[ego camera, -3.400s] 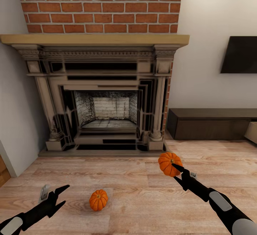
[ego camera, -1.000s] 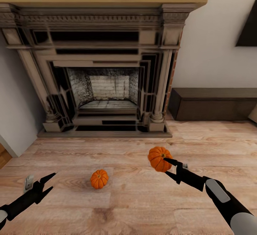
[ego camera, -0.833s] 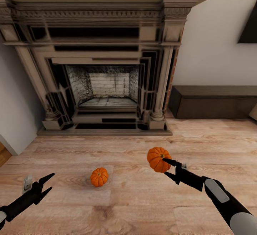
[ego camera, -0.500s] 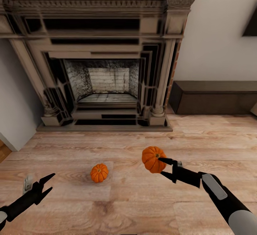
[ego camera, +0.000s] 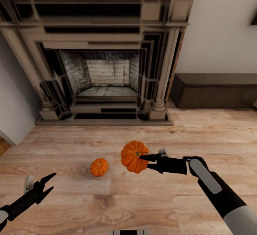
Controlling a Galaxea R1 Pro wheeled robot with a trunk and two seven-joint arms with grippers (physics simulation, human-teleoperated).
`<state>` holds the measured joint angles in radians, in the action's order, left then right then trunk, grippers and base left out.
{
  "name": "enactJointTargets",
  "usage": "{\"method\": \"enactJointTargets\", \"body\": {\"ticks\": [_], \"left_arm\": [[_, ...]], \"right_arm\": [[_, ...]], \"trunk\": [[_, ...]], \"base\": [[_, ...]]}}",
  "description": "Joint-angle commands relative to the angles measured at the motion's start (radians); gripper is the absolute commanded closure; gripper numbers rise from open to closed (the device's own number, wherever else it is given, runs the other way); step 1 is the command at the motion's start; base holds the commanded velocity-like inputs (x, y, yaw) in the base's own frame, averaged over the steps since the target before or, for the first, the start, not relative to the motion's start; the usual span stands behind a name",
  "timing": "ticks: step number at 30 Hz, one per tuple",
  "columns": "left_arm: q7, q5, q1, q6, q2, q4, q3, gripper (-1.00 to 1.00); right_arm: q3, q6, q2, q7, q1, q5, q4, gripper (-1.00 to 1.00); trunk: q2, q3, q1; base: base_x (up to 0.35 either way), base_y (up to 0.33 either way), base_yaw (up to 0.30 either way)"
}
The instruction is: Place each of the two pumpkins and all three candles from the living room inside a cabinet in the living room (use any cabinet), then make sure every cabinet is closed, and position the cauldron so it is next to a table in the living room.
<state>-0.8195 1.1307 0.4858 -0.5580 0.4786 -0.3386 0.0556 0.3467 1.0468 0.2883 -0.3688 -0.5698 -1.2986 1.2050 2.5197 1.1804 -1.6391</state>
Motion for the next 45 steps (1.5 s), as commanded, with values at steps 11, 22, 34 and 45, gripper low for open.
{"method": "enactJointTargets", "body": {"ticks": [11,22,34,45], "left_arm": [[-0.051,-0.003,0.0,-0.009,-0.009,-0.002,0.001,-1.0],[-0.1,-0.004,0.0,-0.009,-0.011,-0.013,-0.001,-1.0],[-0.122,-0.009,0.0,-0.007,-0.012,-0.014,-0.002,-1.0],[-0.125,-0.011,0.0,-0.007,-0.012,-0.016,-0.003,-1.0]], "right_arm": [[0.011,0.0,0.002,0.044,-0.001,-0.12,0.03,1.0],[0.012,0.0,0.002,0.047,-0.001,-0.148,0.041,1.0],[0.011,0.0,0.0,0.063,-0.001,-0.148,0.042,1.0],[0.009,0.0,-0.001,0.067,-0.001,-0.146,0.048,1.0]], "trunk": [[0.003,0.043,-0.005],[0.006,0.086,-0.01],[0.008,0.132,-0.015],[0.011,0.175,-0.02]], "base": [[0.0,0.0,0.0],[0.0,0.0,0.0],[0.0,0.0,0.0],[0.0,0.0,0.0]]}}
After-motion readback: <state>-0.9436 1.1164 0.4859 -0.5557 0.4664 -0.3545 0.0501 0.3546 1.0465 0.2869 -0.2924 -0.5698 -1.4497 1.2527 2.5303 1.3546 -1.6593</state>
